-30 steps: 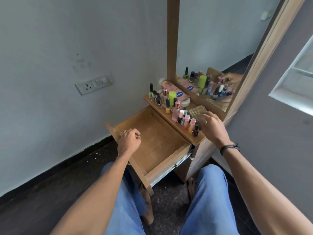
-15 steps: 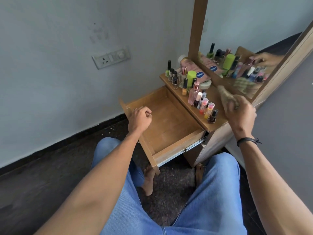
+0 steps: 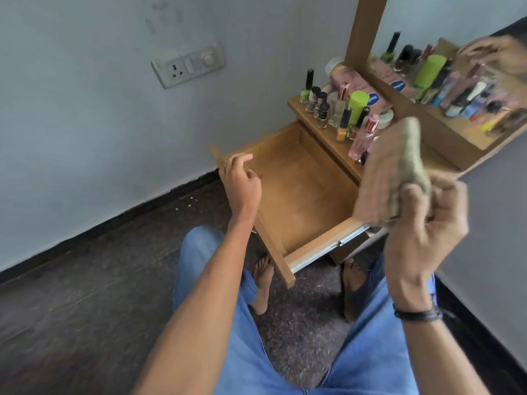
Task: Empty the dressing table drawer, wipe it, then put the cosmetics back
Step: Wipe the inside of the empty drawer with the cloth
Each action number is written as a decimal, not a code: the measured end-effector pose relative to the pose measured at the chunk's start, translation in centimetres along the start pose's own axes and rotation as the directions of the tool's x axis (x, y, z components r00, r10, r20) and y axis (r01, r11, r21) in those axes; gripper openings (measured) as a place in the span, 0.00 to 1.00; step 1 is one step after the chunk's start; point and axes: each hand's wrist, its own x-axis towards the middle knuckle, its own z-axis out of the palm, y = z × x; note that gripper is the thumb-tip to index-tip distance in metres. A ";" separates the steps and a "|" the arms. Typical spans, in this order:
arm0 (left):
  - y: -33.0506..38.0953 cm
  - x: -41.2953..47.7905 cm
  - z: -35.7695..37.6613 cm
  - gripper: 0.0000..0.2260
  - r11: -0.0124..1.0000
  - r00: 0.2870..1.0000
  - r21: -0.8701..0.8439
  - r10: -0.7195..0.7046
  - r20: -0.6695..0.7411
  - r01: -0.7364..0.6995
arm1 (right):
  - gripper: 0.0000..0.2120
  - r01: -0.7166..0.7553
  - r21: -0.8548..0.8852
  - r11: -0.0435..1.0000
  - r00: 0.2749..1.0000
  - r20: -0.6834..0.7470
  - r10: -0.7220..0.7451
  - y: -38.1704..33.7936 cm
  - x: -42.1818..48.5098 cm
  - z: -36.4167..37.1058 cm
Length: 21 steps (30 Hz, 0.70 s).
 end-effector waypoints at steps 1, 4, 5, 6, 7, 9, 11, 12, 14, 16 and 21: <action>0.0 0.1 -0.1 0.21 0.998 0.999 -0.042 -0.043 -0.010 0.042 | 0.13 -0.046 0.009 0.999 0.996 0.073 0.045 0.1 -0.9 1.1; -0.1 0.4 -0.3 0.25 0.991 0.998 -0.127 -0.054 -0.014 0.052 | 0.08 -0.220 -0.031 0.975 0.925 0.310 0.219 2.1 -2.7 4.9; -0.2 0.5 -0.4 0.26 0.990 0.999 -0.134 -0.041 -0.022 0.037 | 0.07 -0.258 -0.086 0.962 0.891 0.363 0.271 3.1 -2.9 6.1; -0.5 0.7 -0.5 0.27 0.991 0.999 -0.129 -0.028 -0.034 0.023 | 0.06 -0.259 -0.157 0.953 0.861 0.410 0.302 4.1 -2.9 7.2; -0.8 1.0 -0.5 0.28 0.992 0.999 -0.122 -0.021 -0.048 0.015 | 0.07 -0.228 -0.242 0.943 0.834 0.452 0.317 5.2 -2.6 8.1; -1.6 1.7 -0.7 0.29 0.993 0.996 -0.118 -0.036 -0.083 0.026 | 0.08 -0.114 -0.385 0.916 0.783 0.533 0.321 6.9 -1.5 9.6; -2.0 2.4 -0.8 0.28 0.991 0.993 -0.115 -0.073 -0.096 0.062 | 0.10 0.036 -0.500 0.865 0.746 0.590 0.309 8.3 -0.2 11.0; -2.1 2.8 -1.0 0.28 0.990 0.992 -0.115 -0.088 -0.092 0.077 | 0.12 0.117 -0.548 0.828 0.738 0.606 0.296 9.1 0.6 11.6; -2.4 3.2 -0.9 0.27 0.990 0.992 -0.114 -0.095 -0.086 0.085 | 0.16 0.265 -0.598 0.756 0.728 0.639 0.250 10.6 1.7 12.9; -2.7 3.2 -0.5 0.25 0.991 0.992 -0.113 -0.089 -0.092 0.078 | 0.18 0.365 -0.601 0.711 0.706 0.676 0.210 11.9 2.5 14.2; -2.8 2.6 0.9 0.24 0.998 0.991 -0.048 -0.046 -0.127 0.040 | 0.17 0.404 -0.660 0.634 0.593 0.716 0.368 15.4 3.6 17.1</action>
